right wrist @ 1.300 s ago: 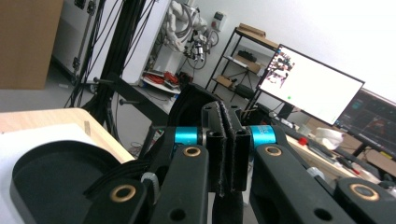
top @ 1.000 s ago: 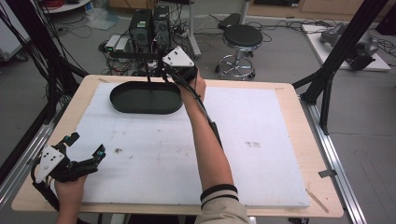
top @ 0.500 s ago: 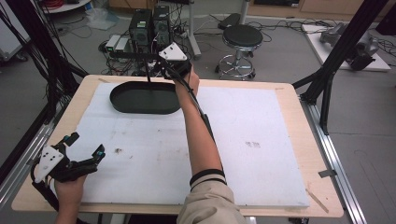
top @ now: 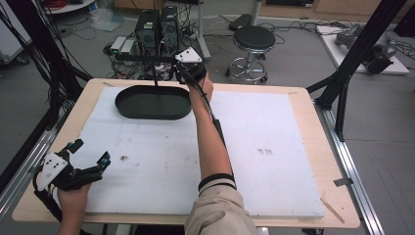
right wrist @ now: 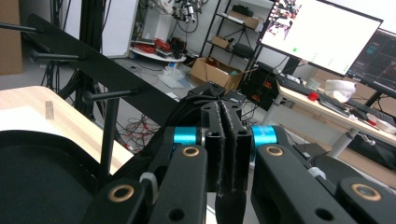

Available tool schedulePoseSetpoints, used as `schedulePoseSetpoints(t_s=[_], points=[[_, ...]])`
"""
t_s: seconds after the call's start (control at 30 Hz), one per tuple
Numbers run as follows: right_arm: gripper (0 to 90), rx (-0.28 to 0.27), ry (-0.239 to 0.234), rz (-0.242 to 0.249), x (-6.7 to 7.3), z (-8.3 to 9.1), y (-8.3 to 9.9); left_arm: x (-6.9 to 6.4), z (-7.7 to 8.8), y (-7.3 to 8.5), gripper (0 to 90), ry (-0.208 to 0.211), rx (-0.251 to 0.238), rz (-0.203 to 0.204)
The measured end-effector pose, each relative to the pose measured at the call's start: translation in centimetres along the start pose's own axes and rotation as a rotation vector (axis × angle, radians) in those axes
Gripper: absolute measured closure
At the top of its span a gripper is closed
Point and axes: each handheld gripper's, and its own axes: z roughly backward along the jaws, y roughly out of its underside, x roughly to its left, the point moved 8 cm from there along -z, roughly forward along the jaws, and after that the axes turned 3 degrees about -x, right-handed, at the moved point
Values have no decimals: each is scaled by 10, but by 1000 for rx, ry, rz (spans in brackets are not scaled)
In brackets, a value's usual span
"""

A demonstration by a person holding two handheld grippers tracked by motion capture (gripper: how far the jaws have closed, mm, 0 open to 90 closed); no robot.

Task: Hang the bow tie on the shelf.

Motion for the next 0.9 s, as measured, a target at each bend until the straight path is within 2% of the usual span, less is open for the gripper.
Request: schedulePoseSetpoints(t_s=[0.13,0.3,0.47,0.57,0.6,0.73,0.8,0.87,0.9], points=[[839,11,7,-9,-3,1,3,1,0,0,17,-1,0,1],[709,39,28,-40,-12,4,9,1,0,0,17,-1,-1,6],[452,28,68,-88,-23,14,5,1,0,0,17,0,-7,13],[333,-2,84,-87,-28,24,-1,1,0,-1,17,1,-9,13],[264,-4,86,-88,-29,28,-3,1,0,-1,17,1,-9,15],[103,-2,78,-125,-35,44,-11,2,0,1,17,-3,9,16],[103,-11,65,-145,-38,54,-15,3,-1,1,17,-7,9,33],[102,-44,57,-154,-40,73,-19,3,-1,1,17,-7,7,30],[100,-44,51,-158,-41,78,-19,2,-1,1,17,-6,10,30]])
